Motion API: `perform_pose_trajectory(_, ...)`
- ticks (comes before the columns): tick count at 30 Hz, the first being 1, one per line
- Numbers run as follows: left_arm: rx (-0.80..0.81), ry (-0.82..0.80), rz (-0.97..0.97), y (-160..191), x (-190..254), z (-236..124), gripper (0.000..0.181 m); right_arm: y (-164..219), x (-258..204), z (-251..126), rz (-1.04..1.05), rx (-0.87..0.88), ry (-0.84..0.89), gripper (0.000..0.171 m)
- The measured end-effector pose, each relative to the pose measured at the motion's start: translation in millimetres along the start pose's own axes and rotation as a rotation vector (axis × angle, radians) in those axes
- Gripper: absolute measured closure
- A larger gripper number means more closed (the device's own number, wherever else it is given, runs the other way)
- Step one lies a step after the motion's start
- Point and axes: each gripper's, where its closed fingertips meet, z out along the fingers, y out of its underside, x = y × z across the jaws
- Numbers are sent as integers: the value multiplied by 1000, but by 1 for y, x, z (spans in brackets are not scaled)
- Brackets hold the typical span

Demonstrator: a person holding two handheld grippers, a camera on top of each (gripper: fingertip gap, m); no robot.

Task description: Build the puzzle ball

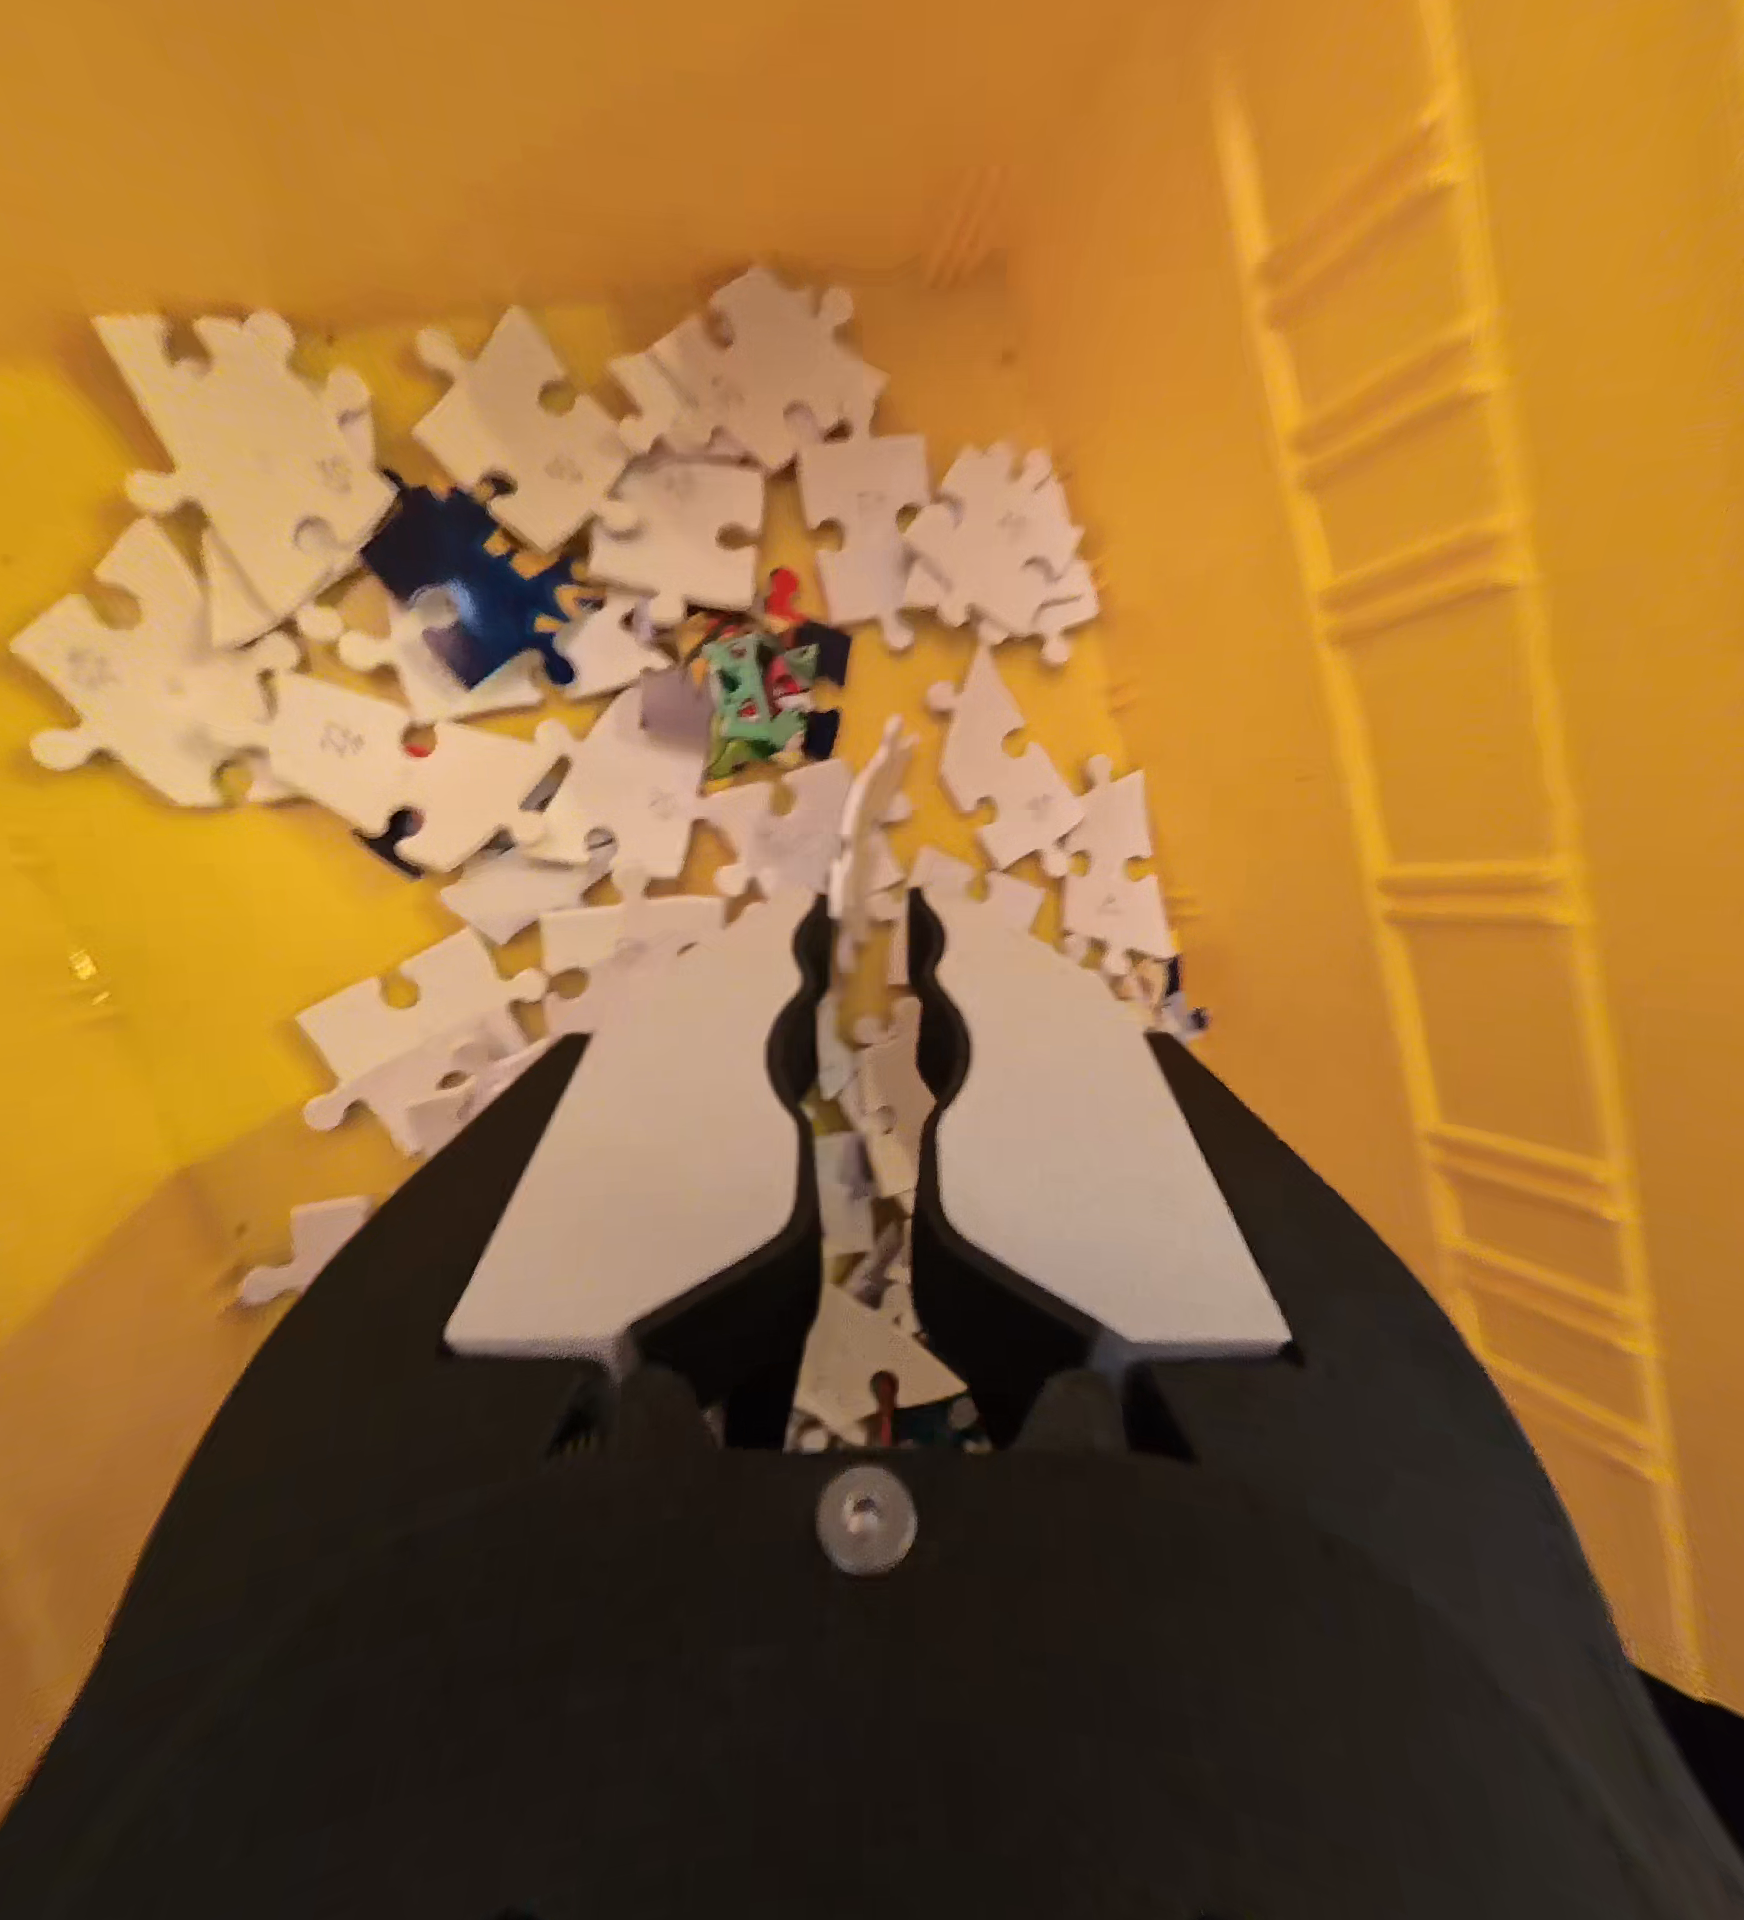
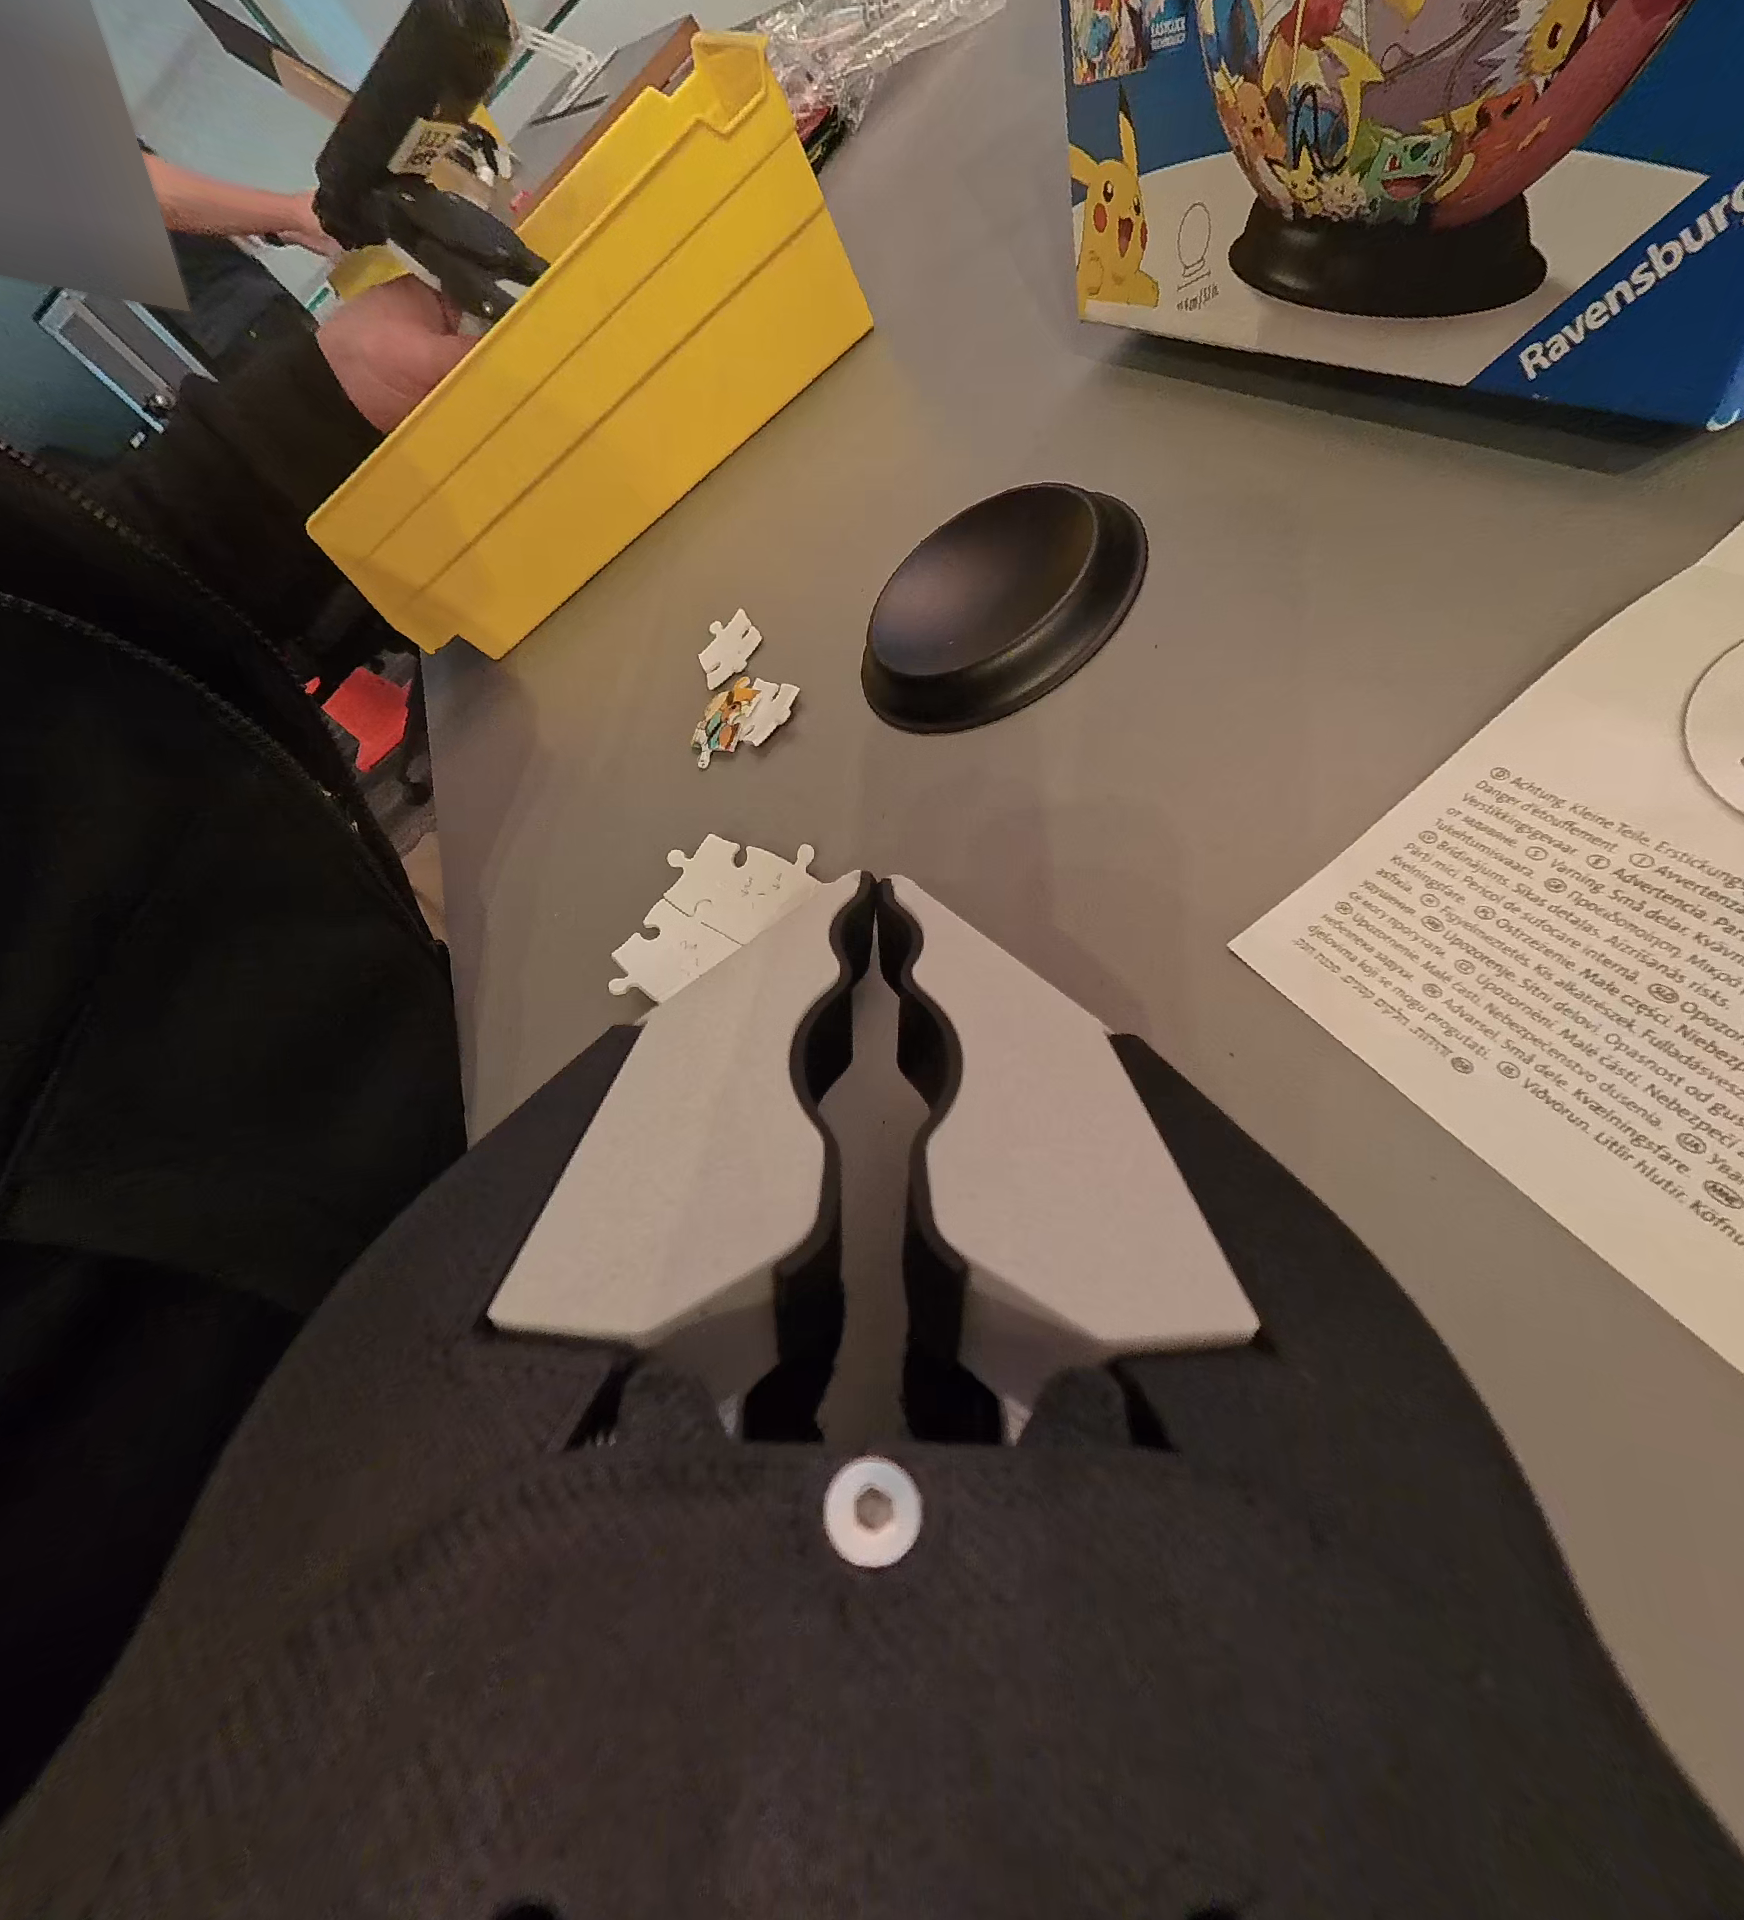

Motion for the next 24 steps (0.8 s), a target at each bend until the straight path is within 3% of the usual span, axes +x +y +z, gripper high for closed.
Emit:
perform_pose_trajectory(1,-24,-51,8,4,-7,1,160,0,0,0,0,-1,0,171)
perform_pose_trajectory(3,-32,-90,26,4,-9,-1,146,0,0,0,0,0,0,171)
perform_pose_trajectory(5,-22,-126,41,1,-12,-8,147,0,0,0,0,0,0,171)
perform_pose_trajectory(12,37,-275,181,-15,-21,-39,167,0,0,0,1,1,-1,171)
perform_pose_trajectory(24,-107,-285,310,-27,-25,13,140,-1,0,-1,-1,7,-2,171)
